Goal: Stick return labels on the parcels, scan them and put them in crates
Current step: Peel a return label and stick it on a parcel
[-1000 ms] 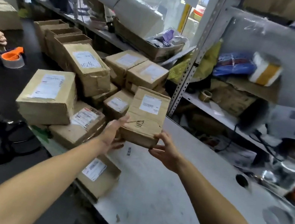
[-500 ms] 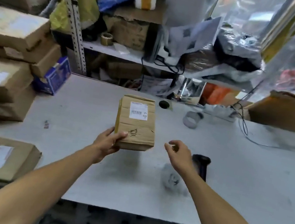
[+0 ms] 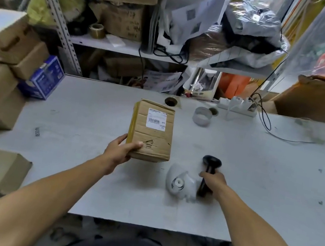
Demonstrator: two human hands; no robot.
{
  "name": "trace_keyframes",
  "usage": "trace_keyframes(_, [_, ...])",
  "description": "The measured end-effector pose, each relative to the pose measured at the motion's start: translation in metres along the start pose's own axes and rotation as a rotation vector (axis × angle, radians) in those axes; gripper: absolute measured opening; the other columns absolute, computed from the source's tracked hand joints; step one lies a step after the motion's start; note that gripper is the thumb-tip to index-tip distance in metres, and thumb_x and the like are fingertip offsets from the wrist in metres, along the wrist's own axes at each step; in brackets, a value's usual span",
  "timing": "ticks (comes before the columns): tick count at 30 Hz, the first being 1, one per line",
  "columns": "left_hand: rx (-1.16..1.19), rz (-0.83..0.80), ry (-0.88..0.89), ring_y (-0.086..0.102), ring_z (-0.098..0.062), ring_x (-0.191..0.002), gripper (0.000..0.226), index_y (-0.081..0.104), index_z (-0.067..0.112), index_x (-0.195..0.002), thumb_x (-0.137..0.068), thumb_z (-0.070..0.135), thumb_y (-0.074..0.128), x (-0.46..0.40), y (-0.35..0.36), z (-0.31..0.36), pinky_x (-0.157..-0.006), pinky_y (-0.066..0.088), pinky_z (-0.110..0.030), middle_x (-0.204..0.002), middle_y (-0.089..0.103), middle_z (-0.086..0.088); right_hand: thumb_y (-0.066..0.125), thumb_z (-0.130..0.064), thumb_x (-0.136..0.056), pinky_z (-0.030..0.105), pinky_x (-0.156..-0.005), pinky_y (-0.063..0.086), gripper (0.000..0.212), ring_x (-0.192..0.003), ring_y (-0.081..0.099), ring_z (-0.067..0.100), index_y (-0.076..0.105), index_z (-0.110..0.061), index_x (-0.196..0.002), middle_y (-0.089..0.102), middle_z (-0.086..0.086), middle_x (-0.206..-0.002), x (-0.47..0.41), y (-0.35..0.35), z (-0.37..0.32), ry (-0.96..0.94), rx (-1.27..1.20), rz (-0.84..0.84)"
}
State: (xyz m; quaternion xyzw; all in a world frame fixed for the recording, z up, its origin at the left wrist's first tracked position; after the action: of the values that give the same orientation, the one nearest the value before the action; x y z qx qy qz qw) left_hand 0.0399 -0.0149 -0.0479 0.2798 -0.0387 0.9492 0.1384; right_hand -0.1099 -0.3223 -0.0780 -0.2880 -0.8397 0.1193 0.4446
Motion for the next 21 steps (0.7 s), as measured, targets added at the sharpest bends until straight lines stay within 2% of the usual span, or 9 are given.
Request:
trace_keyframes(3, [-0.013,0.045,0.014,0.065,-0.026,-0.115,0.091,0.044,0.024,-0.152,-0.074,0.038,0.089,0.0,-0.003,0.002,-0.103,0.054,-0.045,-0.135,0.061,-0.008,0.066,-0.016,-0.084,0.037,-0.074,0.048,0.029,-0.082,0.057,0.029,0.055,-0.004,-0.108,0.057,0.013,-0.091,-0.003,0.0,-0.021,0.005,-0.043,-0.07])
trace_keyframes(5, [-0.022,0.079,0.034,0.064,-0.027,-0.116,0.091,0.044,0.025,-0.152,-0.074,0.037,0.089,-0.001,-0.005,0.005,-0.103,0.053,-0.044,-0.135,0.061,-0.008,0.063,-0.018,-0.082,0.034,-0.07,0.047,0.021,-0.08,0.056,0.028,0.054,-0.008,-0.099,0.057,0.013,-0.091,0.0,0.001,-0.045,-0.033,-0.095,-0.084])
trace_keyframes(7, [-0.037,0.115,0.058,0.063,-0.028,-0.117,0.091,0.042,0.024,-0.153,-0.076,0.037,0.088,-0.001,-0.006,0.008,-0.105,0.052,-0.045,-0.135,0.06,-0.009,0.063,-0.021,-0.081,0.031,-0.063,0.044,0.017,-0.071,0.054,0.026,0.055,-0.01,-0.092,0.057,0.011,-0.081,0.01,0.003,-0.075,-0.106,-0.108,-0.133])
trace_keyframes(9, [-0.059,0.156,0.073,0.061,-0.028,-0.118,0.092,0.04,0.025,-0.154,-0.077,0.04,0.087,-0.004,-0.008,0.009,-0.107,0.05,-0.047,-0.135,0.06,-0.009,0.062,-0.019,-0.085,0.03,-0.06,0.041,0.014,-0.063,0.051,0.021,0.057,-0.008,-0.092,0.055,0.01,-0.074,0.031,0.008,-0.106,-0.205,-0.128,-0.251])
trace_keyframes(14, [-0.073,0.241,0.103,0.059,-0.03,-0.121,0.098,0.039,0.029,-0.153,-0.071,0.049,0.088,-0.008,-0.015,0.01,-0.107,0.049,-0.052,-0.138,0.058,-0.008,0.056,-0.015,-0.093,0.021,-0.054,0.043,0.015,-0.059,0.048,0.012,0.06,-0.004,-0.103,0.052,0.004,-0.069,0.097,0.013,-0.164,-0.413,-0.184,-0.55])
trace_keyframes(21, [-0.114,0.286,0.119,0.056,-0.031,-0.125,0.093,0.039,0.027,-0.154,-0.076,0.048,0.085,-0.008,-0.018,0.014,-0.108,0.048,-0.053,-0.142,0.055,-0.008,0.055,-0.017,-0.089,0.025,-0.058,0.042,0.014,-0.058,0.049,0.013,0.058,-0.007,-0.099,0.054,0.005,-0.071,0.127,0.016,-0.188,-0.489,-0.183,-0.559])
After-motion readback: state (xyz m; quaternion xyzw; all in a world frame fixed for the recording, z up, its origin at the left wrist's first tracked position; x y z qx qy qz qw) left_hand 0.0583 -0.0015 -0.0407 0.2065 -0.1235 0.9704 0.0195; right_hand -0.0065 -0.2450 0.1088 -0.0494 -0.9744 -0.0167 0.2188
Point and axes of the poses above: each hand's wrist, its own x-axis away from the middle knuckle, its own y-axis out of the palm, z = x × y, the point moved 3 cm from there along -x, towards the middle knuckle
